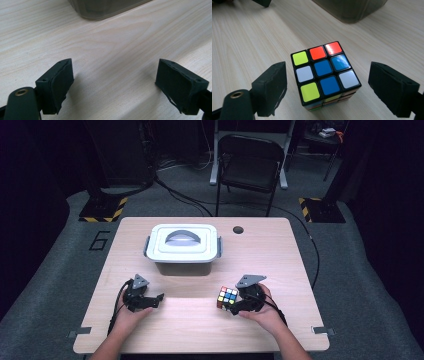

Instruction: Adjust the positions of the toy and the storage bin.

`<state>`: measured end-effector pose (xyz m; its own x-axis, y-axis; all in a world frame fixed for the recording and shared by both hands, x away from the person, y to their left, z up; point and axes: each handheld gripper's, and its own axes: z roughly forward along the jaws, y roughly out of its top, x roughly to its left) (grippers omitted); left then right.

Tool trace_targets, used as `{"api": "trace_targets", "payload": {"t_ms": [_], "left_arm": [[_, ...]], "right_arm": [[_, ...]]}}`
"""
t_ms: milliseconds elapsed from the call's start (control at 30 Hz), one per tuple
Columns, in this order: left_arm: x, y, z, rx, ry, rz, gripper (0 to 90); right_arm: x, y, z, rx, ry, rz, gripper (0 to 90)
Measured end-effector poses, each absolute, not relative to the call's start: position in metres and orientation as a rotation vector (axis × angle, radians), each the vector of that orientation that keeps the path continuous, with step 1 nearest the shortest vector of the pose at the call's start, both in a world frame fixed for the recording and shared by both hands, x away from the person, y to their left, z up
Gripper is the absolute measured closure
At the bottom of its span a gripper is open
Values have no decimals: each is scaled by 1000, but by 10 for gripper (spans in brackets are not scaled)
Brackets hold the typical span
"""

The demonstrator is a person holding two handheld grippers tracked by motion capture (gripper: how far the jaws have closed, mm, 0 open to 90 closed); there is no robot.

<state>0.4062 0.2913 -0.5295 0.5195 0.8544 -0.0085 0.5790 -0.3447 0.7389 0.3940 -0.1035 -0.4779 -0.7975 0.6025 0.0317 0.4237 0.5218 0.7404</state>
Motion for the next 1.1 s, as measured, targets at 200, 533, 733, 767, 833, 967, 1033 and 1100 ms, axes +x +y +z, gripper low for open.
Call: {"api": "trace_targets", "payload": {"t_ms": [200, 533, 733, 767, 833, 967, 1033, 1100], "left_arm": [[406, 291, -529, 2059, 1164, 503, 146], [406, 291, -529, 2059, 1164, 504, 146], [406, 291, -529, 2058, 1166, 501, 146], [406, 291, -529, 2059, 1166, 501, 146], [406, 291, -529, 2059, 1164, 504, 146], [406, 291, -529, 2059, 1164, 504, 146], [406, 291, -529, 2059, 1164, 503, 146], [406, 291, -529, 2059, 1164, 504, 146]], "right_arm": [[396, -97, -483, 848, 2552, 1106, 158], [396, -91, -488, 825, 2553, 1054, 233], [395, -91, -487, 820, 2557, 1045, 306], [394, -90, -486, 825, 2555, 1050, 316], [393, -90, -486, 827, 2555, 1046, 334], [390, -90, -485, 831, 2565, 1040, 336], [389, -90, -484, 819, 2575, 1043, 336], [385, -90, -484, 819, 2589, 1038, 336]]}}
